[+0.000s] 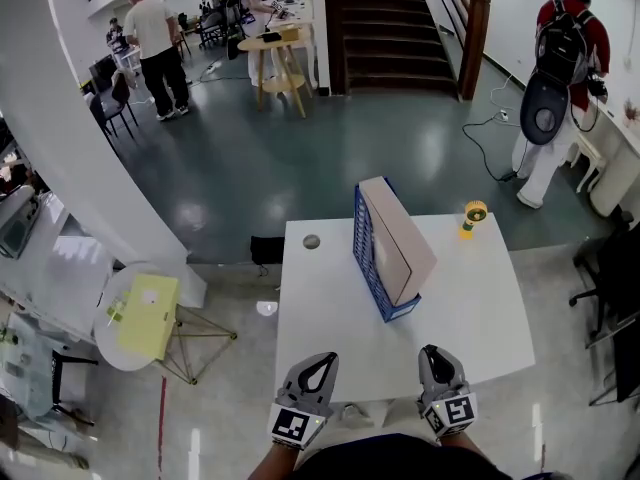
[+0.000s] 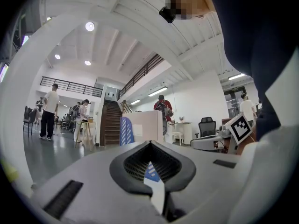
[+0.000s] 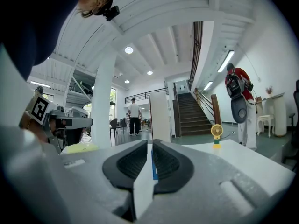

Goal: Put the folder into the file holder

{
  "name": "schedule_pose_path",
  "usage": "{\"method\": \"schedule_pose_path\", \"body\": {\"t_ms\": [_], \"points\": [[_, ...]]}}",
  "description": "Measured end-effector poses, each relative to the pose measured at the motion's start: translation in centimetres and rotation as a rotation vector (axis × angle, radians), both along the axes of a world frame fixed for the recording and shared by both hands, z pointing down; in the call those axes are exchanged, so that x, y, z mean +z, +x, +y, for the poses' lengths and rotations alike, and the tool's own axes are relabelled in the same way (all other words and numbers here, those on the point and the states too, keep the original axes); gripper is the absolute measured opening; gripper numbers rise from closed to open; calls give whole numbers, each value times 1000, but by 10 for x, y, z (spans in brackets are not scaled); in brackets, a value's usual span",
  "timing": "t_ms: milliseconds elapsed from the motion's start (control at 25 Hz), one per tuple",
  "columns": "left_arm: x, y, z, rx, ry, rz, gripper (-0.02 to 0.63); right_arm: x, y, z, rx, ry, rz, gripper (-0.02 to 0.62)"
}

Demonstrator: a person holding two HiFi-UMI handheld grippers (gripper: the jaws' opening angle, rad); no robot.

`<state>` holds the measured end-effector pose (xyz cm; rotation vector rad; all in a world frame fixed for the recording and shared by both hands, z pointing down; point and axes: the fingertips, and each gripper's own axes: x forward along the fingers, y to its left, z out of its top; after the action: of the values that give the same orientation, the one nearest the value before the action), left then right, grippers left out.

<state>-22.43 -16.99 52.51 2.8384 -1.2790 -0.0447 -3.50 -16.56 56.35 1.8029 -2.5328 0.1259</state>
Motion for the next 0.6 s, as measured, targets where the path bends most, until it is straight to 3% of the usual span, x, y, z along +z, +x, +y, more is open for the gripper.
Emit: {"method": "schedule_pose_path", "body": {"t_ms": [600], "points": [[2, -8, 1, -11, -6, -7, -2, 8, -5, -2, -14, -24, 17, 31]]}}
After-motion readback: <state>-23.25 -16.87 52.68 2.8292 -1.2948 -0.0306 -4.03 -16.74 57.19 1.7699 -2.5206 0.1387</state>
